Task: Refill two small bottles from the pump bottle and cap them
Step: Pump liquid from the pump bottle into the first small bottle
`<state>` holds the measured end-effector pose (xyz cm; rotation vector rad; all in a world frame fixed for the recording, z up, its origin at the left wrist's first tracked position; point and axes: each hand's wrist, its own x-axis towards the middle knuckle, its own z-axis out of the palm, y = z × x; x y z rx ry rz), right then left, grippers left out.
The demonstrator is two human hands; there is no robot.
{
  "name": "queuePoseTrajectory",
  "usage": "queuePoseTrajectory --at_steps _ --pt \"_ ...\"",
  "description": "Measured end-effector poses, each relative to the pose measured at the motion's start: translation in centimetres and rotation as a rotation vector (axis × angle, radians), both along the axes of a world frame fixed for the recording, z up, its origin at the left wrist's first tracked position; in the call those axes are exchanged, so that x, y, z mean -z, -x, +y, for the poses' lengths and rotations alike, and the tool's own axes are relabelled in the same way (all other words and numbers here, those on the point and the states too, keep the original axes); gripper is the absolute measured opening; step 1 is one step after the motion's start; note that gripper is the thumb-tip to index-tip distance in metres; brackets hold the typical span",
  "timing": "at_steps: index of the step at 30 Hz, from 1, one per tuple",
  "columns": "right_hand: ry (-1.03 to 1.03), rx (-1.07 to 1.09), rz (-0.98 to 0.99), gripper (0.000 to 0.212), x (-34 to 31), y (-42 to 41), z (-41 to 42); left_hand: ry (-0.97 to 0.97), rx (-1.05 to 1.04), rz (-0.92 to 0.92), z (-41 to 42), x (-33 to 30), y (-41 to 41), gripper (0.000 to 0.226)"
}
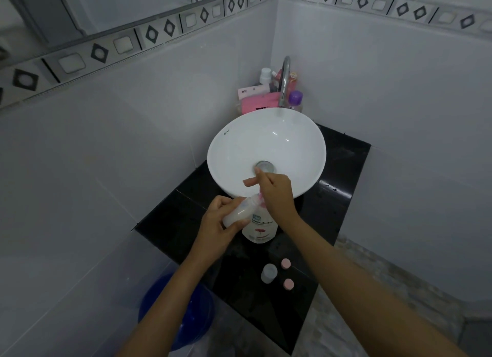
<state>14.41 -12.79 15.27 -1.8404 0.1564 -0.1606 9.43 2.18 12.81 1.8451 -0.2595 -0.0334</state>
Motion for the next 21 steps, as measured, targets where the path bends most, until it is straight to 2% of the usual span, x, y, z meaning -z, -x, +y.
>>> queuePoseTrajectory --at_steps 6,12,21 --pt "0.047 -0.009 0.009 0.038 0.9 0.6 -0.1 -0.045 0.021 0.022 0.3 0.6 0.2 0.046" --pt "0.014 -0.024 0.054 0.036 -1.3 0.2 -0.6 -0.019 0.018 -0.001 0.1 -0.4 0.0 0.045" --pt "-0.042 0.015 0.055 0.041 -0.8 0.1 -0.2 -0.019 0.008 -0.007 0.0 -0.3 0.0 0.046"
